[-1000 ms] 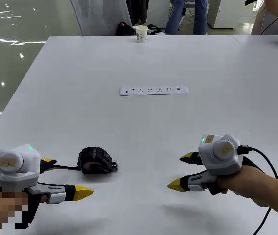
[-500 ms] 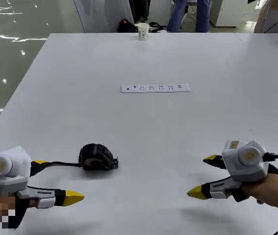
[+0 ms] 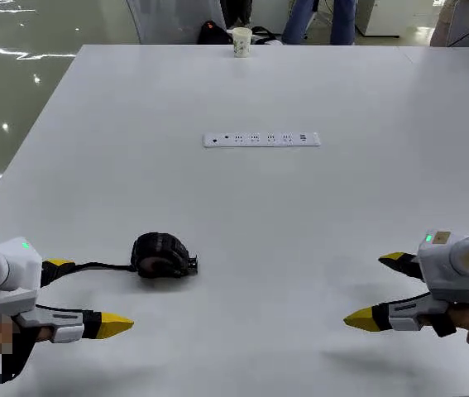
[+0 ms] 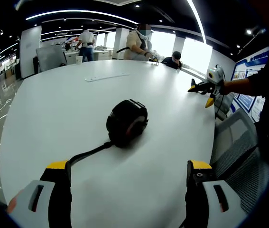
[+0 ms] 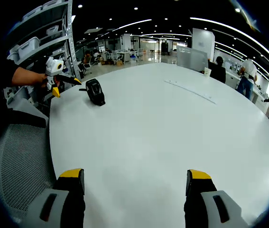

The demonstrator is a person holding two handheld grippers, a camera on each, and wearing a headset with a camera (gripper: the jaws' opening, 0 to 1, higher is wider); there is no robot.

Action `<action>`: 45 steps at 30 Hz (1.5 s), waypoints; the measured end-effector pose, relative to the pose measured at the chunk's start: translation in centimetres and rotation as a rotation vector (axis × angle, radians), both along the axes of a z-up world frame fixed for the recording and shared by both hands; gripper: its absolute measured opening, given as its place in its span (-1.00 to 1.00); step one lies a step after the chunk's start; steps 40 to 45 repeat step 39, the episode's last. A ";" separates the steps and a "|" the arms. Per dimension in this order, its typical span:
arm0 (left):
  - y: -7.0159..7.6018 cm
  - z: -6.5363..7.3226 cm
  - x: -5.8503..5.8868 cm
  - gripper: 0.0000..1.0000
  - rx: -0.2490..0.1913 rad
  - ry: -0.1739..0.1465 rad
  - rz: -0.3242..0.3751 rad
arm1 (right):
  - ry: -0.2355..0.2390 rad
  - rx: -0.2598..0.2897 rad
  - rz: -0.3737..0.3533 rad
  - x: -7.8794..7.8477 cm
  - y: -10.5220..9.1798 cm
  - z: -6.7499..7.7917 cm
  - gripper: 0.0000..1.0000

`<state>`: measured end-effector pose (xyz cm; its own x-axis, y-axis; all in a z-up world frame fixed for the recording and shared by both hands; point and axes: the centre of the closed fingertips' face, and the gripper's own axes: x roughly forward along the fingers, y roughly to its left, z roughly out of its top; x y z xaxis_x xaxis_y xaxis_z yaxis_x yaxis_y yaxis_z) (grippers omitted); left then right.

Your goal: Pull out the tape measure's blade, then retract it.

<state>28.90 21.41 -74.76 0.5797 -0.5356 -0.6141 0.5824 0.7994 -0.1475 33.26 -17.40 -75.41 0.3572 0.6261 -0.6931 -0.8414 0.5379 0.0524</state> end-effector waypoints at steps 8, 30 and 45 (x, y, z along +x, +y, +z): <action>1.1 0.3 -0.1 0.98 0.003 -0.002 0.002 | 0.008 -0.018 -0.029 -1.0 -2.5 -0.1 0.93; 1.4 0.3 -1.2 0.98 0.048 0.011 -0.053 | 0.028 0.017 -0.039 -1.6 -3.4 0.7 0.98; 1.7 0.7 -1.1 0.98 0.036 0.006 -0.043 | 0.036 0.014 -0.030 -1.7 -3.4 0.3 0.98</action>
